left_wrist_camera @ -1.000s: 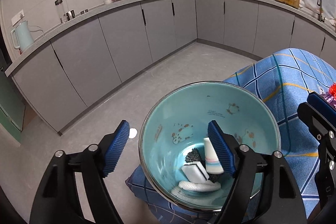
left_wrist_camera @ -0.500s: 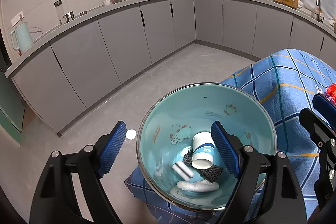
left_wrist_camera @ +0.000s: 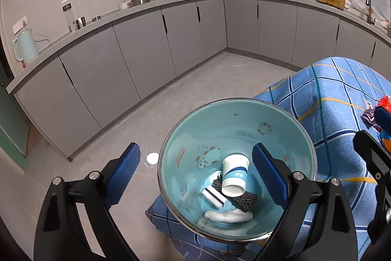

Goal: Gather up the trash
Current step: 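Open the left tool to drop the sponge while the right tool drops the cup, then move both open tools back toward the plastic bags on the table, then grasp the clear tied bag with the right tool while the left tool grasps the orange wrapper, then carry the clear bag and orange wrapper over the teal bin with both tools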

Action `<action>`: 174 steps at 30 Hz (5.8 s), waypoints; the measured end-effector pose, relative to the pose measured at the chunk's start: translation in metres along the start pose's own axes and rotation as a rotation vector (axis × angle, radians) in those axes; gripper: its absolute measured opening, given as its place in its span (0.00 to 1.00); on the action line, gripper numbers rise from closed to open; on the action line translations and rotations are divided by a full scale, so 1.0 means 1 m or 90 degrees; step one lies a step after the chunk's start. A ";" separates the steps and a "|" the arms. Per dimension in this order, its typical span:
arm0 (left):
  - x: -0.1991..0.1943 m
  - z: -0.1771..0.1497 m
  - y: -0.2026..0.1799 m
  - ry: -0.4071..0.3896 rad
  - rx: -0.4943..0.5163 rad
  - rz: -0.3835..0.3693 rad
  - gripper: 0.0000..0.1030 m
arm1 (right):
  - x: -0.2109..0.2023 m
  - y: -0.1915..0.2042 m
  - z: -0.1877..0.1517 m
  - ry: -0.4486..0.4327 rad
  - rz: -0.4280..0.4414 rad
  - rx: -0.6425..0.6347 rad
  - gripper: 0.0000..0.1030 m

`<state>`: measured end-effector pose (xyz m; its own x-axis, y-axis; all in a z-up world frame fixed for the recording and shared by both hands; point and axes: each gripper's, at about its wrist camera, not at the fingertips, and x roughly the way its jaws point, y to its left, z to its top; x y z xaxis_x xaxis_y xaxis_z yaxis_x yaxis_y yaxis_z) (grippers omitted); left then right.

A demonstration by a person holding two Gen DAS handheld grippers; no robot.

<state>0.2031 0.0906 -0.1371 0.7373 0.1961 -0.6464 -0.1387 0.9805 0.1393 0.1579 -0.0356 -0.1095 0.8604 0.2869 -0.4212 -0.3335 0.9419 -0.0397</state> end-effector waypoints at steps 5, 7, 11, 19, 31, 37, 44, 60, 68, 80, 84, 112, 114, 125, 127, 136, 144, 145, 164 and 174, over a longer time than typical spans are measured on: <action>-0.006 0.000 -0.001 -0.006 0.000 0.000 0.95 | -0.011 -0.004 0.002 -0.008 -0.011 0.006 0.54; -0.010 0.000 -0.003 -0.011 0.001 -0.005 0.95 | -0.017 -0.008 0.001 -0.011 -0.019 0.010 0.56; -0.017 0.001 -0.012 -0.017 0.010 -0.014 0.95 | -0.026 -0.017 -0.002 -0.012 -0.031 0.019 0.57; -0.036 0.003 -0.048 -0.030 0.046 -0.061 0.95 | -0.058 -0.051 -0.012 -0.008 -0.084 0.048 0.60; -0.063 -0.006 -0.149 -0.053 0.159 -0.168 0.95 | -0.125 -0.131 -0.050 0.002 -0.227 0.118 0.65; -0.075 -0.006 -0.198 -0.066 0.202 -0.216 0.95 | -0.147 -0.164 -0.075 0.020 -0.290 0.152 0.65; -0.081 0.002 -0.249 -0.077 0.237 -0.266 0.95 | -0.159 -0.189 -0.097 0.034 -0.329 0.185 0.65; -0.061 0.000 -0.287 -0.052 0.248 -0.283 0.95 | -0.153 -0.222 -0.114 0.058 -0.361 0.230 0.65; -0.059 -0.004 -0.276 -0.049 0.250 -0.251 0.95 | -0.133 -0.249 -0.092 0.063 -0.363 0.228 0.65; -0.055 -0.001 -0.267 -0.049 0.244 -0.246 0.95 | -0.095 -0.252 -0.082 0.129 -0.280 0.209 0.46; -0.055 -0.005 -0.272 -0.041 0.248 -0.250 0.95 | -0.091 -0.248 -0.085 0.143 -0.264 0.213 0.28; -0.092 -0.061 -0.344 0.021 0.306 -0.303 0.95 | -0.193 -0.244 -0.134 0.092 -0.409 0.286 0.11; -0.089 -0.064 -0.342 0.029 0.311 -0.302 0.95 | -0.193 -0.242 -0.134 0.088 -0.400 0.285 0.11; -0.081 -0.071 -0.314 0.053 0.313 -0.337 0.65 | -0.184 -0.225 -0.132 0.090 -0.367 0.267 0.11; -0.082 -0.073 -0.311 0.057 0.316 -0.346 0.50 | -0.183 -0.224 -0.131 0.091 -0.363 0.264 0.11; -0.100 -0.076 -0.283 0.034 0.325 -0.348 0.21 | -0.186 -0.216 -0.127 0.078 -0.358 0.254 0.11; -0.123 -0.076 -0.249 -0.010 0.324 -0.327 0.18 | -0.192 -0.212 -0.119 0.064 -0.350 0.244 0.11; -0.126 -0.076 -0.245 -0.016 0.321 -0.325 0.18 | -0.193 -0.211 -0.118 0.062 -0.348 0.242 0.11; -0.129 -0.040 -0.199 -0.071 0.243 -0.286 0.18 | -0.186 -0.179 -0.093 0.044 -0.299 0.205 0.11; -0.122 -0.026 -0.166 -0.079 0.199 -0.264 0.18 | -0.162 -0.148 -0.067 0.039 -0.243 0.170 0.11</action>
<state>0.1188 -0.0958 -0.1013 0.7640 -0.2280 -0.6036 0.3705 0.9209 0.1210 0.0418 -0.2334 -0.0963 0.8754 -0.0914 -0.4747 0.1191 0.9925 0.0287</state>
